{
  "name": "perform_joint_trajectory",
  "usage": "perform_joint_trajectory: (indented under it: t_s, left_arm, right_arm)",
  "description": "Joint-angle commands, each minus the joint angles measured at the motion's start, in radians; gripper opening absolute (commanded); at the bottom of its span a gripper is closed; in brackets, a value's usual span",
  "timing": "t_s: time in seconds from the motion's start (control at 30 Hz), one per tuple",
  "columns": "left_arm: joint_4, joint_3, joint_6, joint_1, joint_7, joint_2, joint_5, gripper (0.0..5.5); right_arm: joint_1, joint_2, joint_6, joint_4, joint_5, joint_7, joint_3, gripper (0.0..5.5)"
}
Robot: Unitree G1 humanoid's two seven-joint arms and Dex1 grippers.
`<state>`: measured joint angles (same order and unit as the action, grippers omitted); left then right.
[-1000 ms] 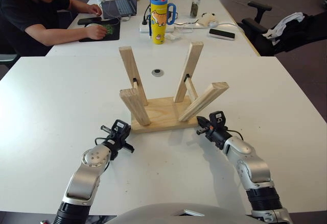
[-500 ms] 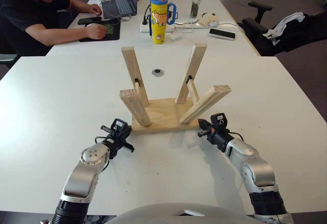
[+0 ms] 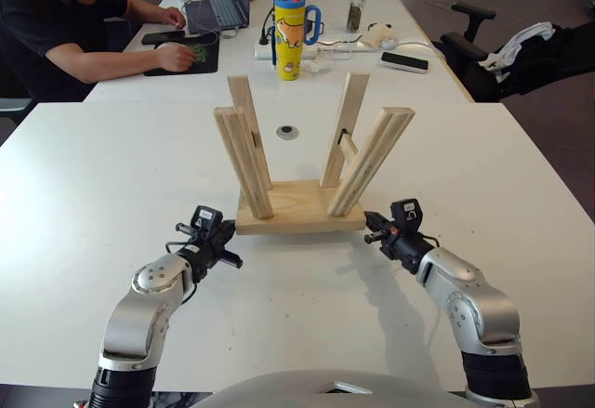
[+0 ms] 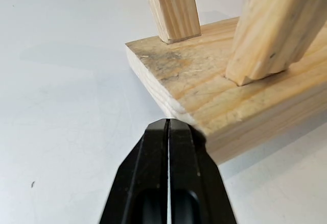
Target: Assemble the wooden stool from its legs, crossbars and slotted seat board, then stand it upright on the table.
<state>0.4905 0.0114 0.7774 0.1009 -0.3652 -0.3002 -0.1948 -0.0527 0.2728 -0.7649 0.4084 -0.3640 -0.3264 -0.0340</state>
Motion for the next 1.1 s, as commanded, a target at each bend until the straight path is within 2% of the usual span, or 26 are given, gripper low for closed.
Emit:
perform_joint_trajectory:
  t_s: [0.03, 0.47, 0.73, 0.93, 1.03, 1.1]
  left_arm:
    - [0.147, 0.081, 0.031, -0.147, -0.107, 0.080, -0.192, 0.00]
    - [0.259, 0.070, 0.153, -0.172, -0.194, 0.029, -0.277, 0.00]
    - [0.303, -0.014, 0.216, -0.216, -0.249, -0.022, -0.404, 0.00]
    - [0.303, -0.027, 0.230, -0.222, -0.247, -0.044, -0.435, 0.00]
    - [0.310, -0.031, 0.232, -0.206, -0.260, -0.072, -0.441, 0.00]
    - [0.269, -0.048, 0.171, -0.159, -0.278, -0.127, -0.379, 0.00]
  right_arm:
    - [0.078, -0.100, -0.068, 0.121, -0.197, -0.098, 0.094, 0.01]
    - [0.121, -0.112, -0.210, 0.259, -0.302, -0.121, 0.049, 0.01]
    - [0.153, -0.140, -0.291, 0.327, -0.412, -0.116, -0.010, 0.01]
    - [0.156, -0.142, -0.315, 0.331, -0.429, -0.110, -0.024, 0.01]
    - [0.148, -0.118, -0.321, 0.335, -0.409, -0.121, -0.025, 0.01]
    - [0.110, -0.055, -0.278, 0.308, -0.331, -0.143, -0.029, 0.01]
